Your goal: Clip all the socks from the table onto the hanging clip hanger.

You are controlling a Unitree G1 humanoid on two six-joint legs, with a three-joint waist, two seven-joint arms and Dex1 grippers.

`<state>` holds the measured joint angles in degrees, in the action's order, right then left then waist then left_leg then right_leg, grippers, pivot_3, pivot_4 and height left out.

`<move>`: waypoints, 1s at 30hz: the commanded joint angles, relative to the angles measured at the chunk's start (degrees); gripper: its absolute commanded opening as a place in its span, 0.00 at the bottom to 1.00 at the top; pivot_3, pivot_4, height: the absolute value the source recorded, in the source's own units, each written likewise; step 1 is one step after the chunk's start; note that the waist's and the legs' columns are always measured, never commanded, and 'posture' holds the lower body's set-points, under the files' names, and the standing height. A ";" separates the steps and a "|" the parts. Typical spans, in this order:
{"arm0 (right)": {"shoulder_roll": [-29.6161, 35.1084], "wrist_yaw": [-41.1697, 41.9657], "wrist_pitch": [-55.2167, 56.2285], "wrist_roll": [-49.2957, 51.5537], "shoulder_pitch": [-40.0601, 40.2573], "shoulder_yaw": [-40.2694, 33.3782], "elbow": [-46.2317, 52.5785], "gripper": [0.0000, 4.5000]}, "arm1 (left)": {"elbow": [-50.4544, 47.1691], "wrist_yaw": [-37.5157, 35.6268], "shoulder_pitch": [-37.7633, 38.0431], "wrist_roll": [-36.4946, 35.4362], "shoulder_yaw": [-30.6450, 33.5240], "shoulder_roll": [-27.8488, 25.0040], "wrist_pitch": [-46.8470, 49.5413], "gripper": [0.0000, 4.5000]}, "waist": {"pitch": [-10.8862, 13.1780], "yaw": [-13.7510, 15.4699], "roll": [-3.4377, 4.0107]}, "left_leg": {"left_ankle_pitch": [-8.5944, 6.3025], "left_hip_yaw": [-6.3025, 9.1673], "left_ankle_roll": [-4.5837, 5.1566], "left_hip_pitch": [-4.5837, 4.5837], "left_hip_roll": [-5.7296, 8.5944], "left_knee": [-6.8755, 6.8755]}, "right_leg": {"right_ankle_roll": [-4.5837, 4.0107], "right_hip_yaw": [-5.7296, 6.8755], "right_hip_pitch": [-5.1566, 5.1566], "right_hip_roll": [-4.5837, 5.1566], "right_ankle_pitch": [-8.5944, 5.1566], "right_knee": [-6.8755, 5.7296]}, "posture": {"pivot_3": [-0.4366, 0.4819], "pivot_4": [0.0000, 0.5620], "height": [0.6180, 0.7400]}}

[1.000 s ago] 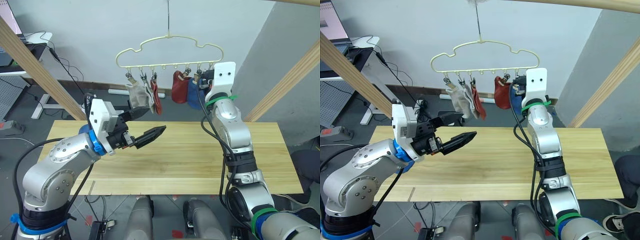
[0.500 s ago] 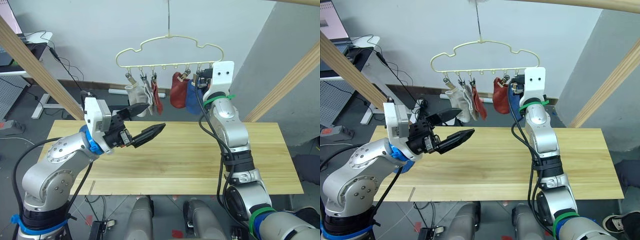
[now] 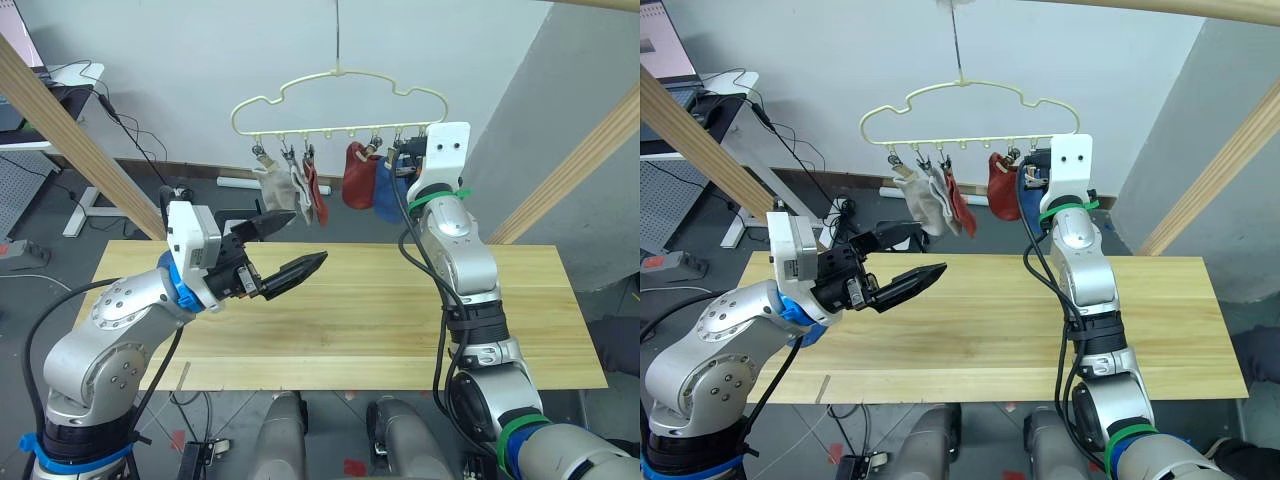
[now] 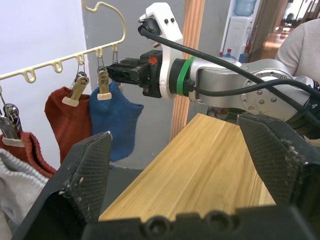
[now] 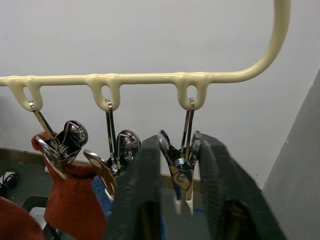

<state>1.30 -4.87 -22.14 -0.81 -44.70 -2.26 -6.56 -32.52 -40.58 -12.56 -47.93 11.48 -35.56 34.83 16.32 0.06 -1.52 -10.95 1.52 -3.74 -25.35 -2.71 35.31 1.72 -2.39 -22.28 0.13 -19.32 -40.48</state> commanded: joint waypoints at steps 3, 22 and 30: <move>0.42 0.44 1.54 0.71 -1.98 -0.89 1.25 0.01 | -0.76 0.06 0.38 0.26 0.12 -0.03 -1.20 1.00 | 0.00 0.00 0.00 | 0.01 0.00 -0.01 0.00 0.00 -0.11 | 0.00 0.01 0.00 0.00 0.00 0.09 | 0.65 0.49 1.00; 22.18 33.04 -15.90 10.77 -2.24 3.05 9.16 0.01 | 33.23 13.17 6.28 31.02 1.88 0.27 -20.16 1.00 | 0.00 -0.03 0.01 | -0.01 -0.03 0.01 0.00 -0.02 -0.36 | -0.02 0.03 0.01 0.14 0.01 0.48 | 0.58 0.49 1.00; 21.14 31.85 -20.65 12.91 -1.97 1.48 9.77 0.01 | 61.43 15.47 -4.45 35.41 3.80 -0.85 -27.29 1.00 | 0.00 0.01 -0.02 | -0.01 -0.05 0.02 -0.04 0.00 -0.35 | -0.02 0.20 0.01 0.33 0.01 0.47 | 0.58 0.51 1.00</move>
<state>22.42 27.17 -42.06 10.93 -46.21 0.43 1.10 24.73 -25.39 -15.36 -13.60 13.88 -35.06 9.87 16.32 0.07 -1.54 -10.96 1.47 -3.72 -25.39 -2.69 34.98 1.70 -2.17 -22.27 0.46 -19.30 -40.03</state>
